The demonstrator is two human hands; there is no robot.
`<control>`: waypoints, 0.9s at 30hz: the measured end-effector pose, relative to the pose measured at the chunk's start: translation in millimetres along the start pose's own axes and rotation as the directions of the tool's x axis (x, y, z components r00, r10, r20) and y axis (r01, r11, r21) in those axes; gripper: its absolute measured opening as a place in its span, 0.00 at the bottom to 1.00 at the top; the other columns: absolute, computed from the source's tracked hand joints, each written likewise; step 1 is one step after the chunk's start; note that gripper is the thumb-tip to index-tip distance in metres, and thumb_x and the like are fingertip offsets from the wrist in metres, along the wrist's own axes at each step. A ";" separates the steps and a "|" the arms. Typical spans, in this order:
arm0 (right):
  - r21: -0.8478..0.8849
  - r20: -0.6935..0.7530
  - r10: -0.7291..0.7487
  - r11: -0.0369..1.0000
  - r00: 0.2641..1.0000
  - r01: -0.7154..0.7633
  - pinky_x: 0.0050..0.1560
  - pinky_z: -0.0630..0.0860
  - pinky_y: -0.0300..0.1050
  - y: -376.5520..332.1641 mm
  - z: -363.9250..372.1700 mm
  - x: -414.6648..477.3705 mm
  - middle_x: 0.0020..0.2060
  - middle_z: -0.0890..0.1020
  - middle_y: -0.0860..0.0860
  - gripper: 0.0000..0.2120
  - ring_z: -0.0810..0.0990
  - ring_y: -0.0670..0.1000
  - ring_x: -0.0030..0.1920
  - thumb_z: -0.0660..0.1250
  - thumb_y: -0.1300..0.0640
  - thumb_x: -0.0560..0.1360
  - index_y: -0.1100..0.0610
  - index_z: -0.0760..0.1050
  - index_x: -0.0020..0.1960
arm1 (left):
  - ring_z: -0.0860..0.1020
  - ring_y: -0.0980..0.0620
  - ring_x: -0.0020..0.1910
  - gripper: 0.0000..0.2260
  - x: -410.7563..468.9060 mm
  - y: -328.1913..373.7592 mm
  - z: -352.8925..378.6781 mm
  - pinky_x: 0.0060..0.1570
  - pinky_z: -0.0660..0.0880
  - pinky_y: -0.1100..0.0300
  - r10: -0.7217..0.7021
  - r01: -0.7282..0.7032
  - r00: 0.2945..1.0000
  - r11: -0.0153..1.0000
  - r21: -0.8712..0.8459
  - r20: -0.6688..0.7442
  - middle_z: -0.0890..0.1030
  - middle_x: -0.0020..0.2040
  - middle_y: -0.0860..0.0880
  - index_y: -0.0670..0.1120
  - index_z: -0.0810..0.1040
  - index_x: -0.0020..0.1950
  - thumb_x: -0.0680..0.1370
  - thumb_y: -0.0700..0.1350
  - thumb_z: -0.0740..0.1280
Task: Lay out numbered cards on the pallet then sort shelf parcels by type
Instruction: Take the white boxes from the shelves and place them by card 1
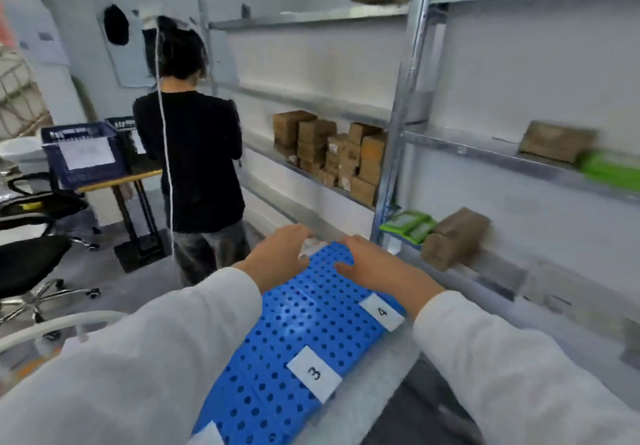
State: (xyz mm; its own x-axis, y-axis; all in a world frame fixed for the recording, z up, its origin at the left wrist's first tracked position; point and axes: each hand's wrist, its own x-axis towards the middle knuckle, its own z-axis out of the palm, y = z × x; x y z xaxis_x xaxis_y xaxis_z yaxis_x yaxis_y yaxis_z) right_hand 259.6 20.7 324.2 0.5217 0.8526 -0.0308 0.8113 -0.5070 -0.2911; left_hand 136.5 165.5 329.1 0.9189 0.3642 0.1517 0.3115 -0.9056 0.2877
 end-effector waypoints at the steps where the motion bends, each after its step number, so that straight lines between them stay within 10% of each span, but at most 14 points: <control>1: 0.001 -0.010 0.037 0.999 0.999 -0.037 0.58 0.74 0.49 21.8 -10.5 -14.0 0.64 0.73 0.55 0.24 0.75 0.55 0.60 0.61 0.46 0.79 0.56 0.64 0.71 | 0.71 0.50 0.66 0.21 9.8 27.9 5.1 0.64 0.69 0.57 0.040 -0.040 0.999 0.999 -0.012 -0.003 0.71 0.69 0.50 0.46 0.68 0.71 0.78 0.44 0.63; 15: 0.078 -0.223 0.445 0.895 0.868 -0.439 0.64 0.71 0.53 229.2 -71.9 -233.4 0.67 0.71 0.55 0.25 0.73 0.56 0.64 0.62 0.47 0.78 0.57 0.65 0.71 | 0.74 0.47 0.62 0.18 59.8 327.4 87.5 0.60 0.71 0.54 0.475 -0.475 0.880 0.880 -0.021 -0.002 0.75 0.65 0.47 0.45 0.72 0.66 0.77 0.46 0.64; 27: 0.154 -0.270 0.651 0.756 0.709 -0.636 0.61 0.74 0.50 303.1 -79.8 -327.8 0.68 0.70 0.51 0.28 0.74 0.54 0.63 0.62 0.44 0.78 0.53 0.63 0.73 | 0.73 0.52 0.63 0.20 66.8 434.3 138.0 0.60 0.71 0.58 0.639 -0.634 0.768 0.767 -0.103 0.029 0.73 0.68 0.50 0.48 0.69 0.70 0.80 0.54 0.59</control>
State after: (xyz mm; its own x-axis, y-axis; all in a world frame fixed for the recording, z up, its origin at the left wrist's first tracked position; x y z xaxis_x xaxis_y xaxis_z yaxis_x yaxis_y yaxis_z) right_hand 355.5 -422.6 322.4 0.9696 0.2403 0.0471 0.2414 -0.9058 -0.3482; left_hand 366.5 -233.4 333.7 0.9123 -0.3053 0.2728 -0.3685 -0.9027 0.2221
